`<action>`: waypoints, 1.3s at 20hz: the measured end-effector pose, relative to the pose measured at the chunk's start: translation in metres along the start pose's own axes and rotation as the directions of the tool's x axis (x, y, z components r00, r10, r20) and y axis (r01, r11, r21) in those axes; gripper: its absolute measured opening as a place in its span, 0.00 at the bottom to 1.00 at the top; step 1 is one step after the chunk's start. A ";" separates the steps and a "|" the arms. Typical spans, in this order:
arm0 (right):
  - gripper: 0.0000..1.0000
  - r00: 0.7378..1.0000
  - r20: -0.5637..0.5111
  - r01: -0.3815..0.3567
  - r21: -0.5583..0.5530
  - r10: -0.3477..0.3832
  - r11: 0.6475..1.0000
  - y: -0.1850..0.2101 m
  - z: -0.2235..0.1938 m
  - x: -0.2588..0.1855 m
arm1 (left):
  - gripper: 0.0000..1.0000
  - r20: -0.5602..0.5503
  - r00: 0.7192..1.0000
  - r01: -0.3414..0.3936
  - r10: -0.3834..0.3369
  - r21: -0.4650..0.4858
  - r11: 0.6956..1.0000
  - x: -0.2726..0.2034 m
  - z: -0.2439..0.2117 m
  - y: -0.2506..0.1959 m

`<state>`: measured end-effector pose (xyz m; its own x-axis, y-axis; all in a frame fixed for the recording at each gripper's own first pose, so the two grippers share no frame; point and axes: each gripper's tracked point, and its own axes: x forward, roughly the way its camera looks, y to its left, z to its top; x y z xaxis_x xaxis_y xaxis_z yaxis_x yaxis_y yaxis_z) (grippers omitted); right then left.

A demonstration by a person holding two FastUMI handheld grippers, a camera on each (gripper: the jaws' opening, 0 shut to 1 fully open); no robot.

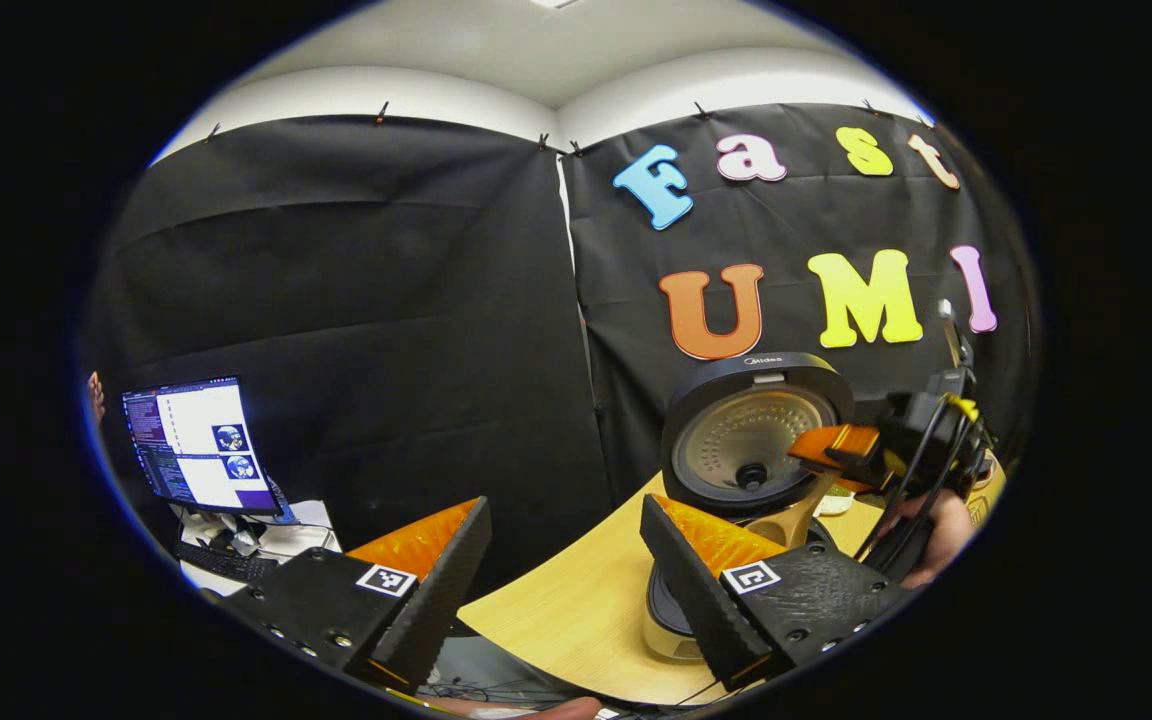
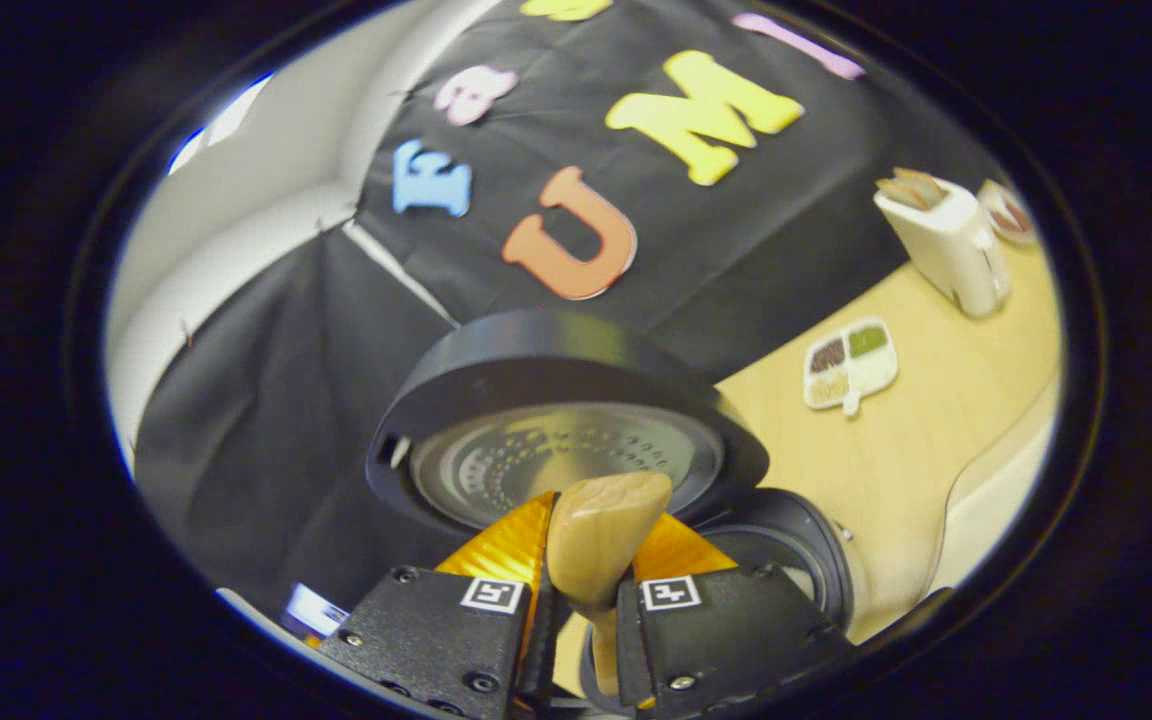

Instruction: Close the left gripper, press the button to open the rice cooker; take a wooden spoon from the chopstick holder with the right hand, scoop a spoonful of rice and pour it into the rice cooker, then put the wooden spoon back into the chopstick holder.

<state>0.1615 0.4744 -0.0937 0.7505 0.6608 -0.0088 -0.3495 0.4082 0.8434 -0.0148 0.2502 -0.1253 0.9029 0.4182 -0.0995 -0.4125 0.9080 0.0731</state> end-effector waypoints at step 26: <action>0.30 0.775 0.505 0.443 -0.004 -0.380 0.897 -0.284 0.326 -0.266 | 0.96 0.024 0.970 0.240 -0.242 0.075 0.968 -0.018 0.027 -0.158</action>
<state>0.2436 -0.0225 -0.1562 0.9977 0.0388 -0.0559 0.0163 0.6612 0.7500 0.0370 0.0983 -0.1085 0.9785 0.1853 -0.0901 -0.1739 0.9773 0.1212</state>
